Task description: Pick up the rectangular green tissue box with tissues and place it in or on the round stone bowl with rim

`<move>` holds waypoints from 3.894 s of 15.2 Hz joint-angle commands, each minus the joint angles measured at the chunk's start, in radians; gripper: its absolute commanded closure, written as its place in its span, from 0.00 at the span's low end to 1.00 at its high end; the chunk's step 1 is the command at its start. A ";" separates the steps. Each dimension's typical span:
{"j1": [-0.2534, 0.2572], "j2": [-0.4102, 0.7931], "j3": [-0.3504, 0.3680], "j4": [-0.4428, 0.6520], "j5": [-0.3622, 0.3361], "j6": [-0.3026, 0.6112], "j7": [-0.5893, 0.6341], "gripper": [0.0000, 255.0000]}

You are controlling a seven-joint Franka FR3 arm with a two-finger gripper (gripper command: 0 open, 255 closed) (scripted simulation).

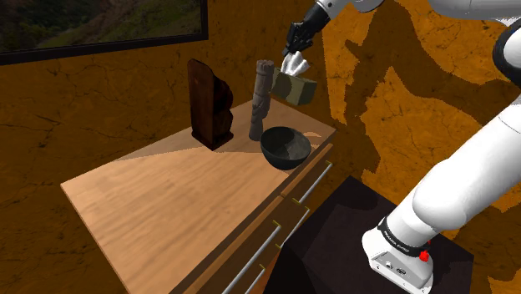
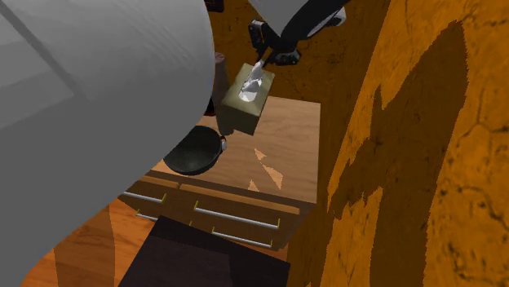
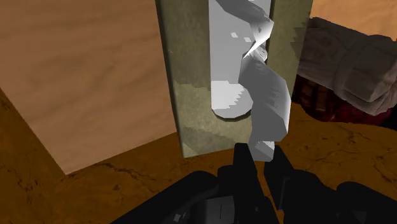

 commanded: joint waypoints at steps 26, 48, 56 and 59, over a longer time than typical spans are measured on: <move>0.089 -0.523 0.238 -0.562 -0.004 0.185 0.262 1.00; 0.111 -0.518 0.249 -0.723 0.052 0.339 0.185 0.00; 0.082 -0.584 0.204 -0.665 0.003 0.205 0.204 0.00; 0.082 -0.584 0.204 -0.665 0.002 0.205 0.204 0.00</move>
